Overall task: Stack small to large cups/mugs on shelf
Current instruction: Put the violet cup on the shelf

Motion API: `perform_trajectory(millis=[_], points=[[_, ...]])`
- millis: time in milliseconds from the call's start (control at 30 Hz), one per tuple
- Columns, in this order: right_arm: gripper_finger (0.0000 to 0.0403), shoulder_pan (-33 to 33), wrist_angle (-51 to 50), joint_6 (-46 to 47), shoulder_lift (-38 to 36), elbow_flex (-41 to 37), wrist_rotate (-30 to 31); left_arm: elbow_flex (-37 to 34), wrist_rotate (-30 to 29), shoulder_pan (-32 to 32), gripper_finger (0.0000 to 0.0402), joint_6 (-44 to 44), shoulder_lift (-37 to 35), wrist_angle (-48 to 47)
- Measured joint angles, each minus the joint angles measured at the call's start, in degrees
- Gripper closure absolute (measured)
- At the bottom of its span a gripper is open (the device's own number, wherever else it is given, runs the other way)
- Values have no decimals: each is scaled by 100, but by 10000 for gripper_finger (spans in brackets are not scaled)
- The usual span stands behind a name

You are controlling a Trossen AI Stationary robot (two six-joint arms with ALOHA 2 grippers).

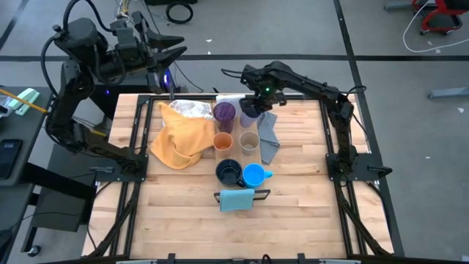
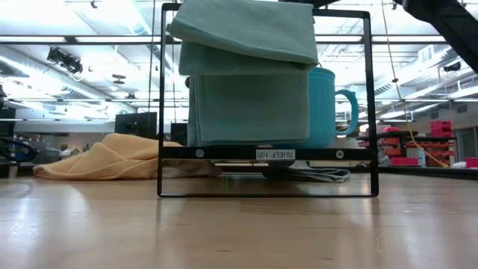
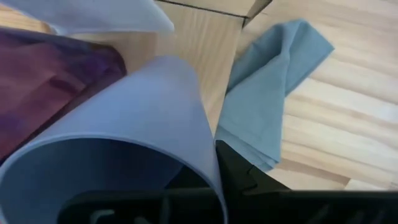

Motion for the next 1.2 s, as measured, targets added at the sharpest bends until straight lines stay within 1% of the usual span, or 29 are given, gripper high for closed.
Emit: perform_trajectory(millis=[300, 433, 600, 1200], points=[[402, 135, 15, -262, 416, -4, -75, 0, 0, 0, 294, 82, -84, -138], [402, 100, 7, -301, 390, -4, 57, 0, 0, 0, 294, 138, -137, -128], [402, 1, 6, -299, 361, -4, 79, 0, 0, 0, 294, 228, -160, -139], [402, 17, 98, -288, 364, -4, 34, 0, 0, -1, 294, 382, -156, -121]])
